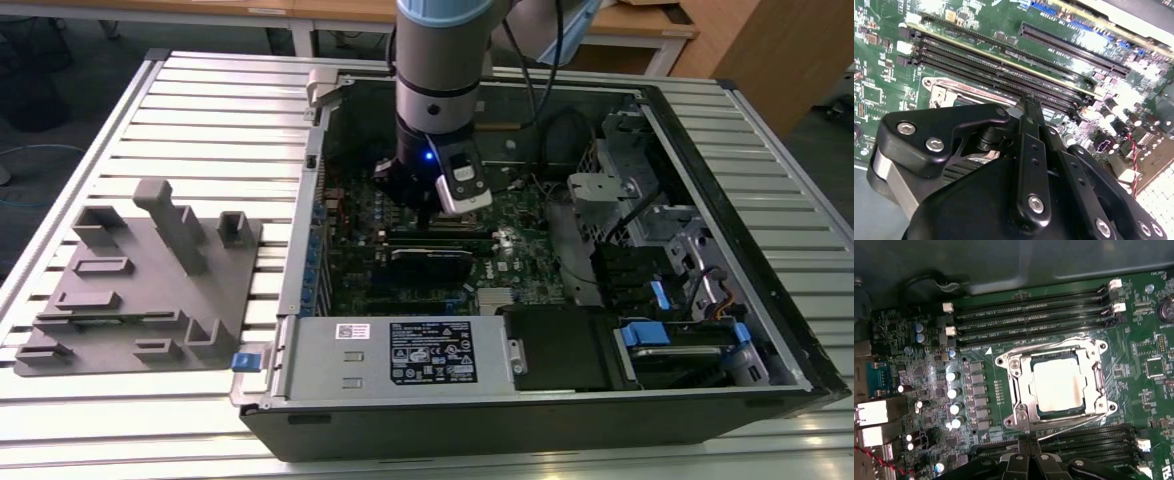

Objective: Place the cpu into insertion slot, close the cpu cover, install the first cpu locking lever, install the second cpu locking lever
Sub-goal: 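Install the second cpu locking lever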

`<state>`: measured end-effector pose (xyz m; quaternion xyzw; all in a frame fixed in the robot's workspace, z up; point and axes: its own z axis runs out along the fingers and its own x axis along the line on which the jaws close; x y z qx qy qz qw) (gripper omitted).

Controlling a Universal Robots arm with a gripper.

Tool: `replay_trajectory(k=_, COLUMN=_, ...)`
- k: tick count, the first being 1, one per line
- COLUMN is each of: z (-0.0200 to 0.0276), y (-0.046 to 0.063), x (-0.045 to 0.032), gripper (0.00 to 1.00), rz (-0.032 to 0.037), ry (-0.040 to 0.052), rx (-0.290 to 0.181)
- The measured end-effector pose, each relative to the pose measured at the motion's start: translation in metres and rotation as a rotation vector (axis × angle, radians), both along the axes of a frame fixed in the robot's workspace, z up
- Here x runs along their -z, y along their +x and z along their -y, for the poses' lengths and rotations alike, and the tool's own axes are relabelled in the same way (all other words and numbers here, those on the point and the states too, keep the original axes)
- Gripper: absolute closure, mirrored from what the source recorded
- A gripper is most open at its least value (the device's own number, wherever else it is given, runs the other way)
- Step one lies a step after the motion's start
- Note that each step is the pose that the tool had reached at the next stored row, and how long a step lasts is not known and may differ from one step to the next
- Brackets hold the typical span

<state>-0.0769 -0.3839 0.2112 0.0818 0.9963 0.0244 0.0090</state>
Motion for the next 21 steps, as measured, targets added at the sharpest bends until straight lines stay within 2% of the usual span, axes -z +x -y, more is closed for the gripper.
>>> replay_trajectory(k=2, z=0.0000, y=-0.0002, x=0.0000, gripper=0.89, rz=0.0029, ry=0.0116, rx=0.000)
replay_trajectory(k=3, z=0.0000, y=-0.0002, x=0.0001, gripper=0.89, rz=0.0031, ry=0.0124, rx=0.000)
replay_trajectory(k=21, z=0.0000, y=-0.0045, x=0.0082, gripper=0.89, rz=0.0035, ry=0.0126, rx=-0.003)
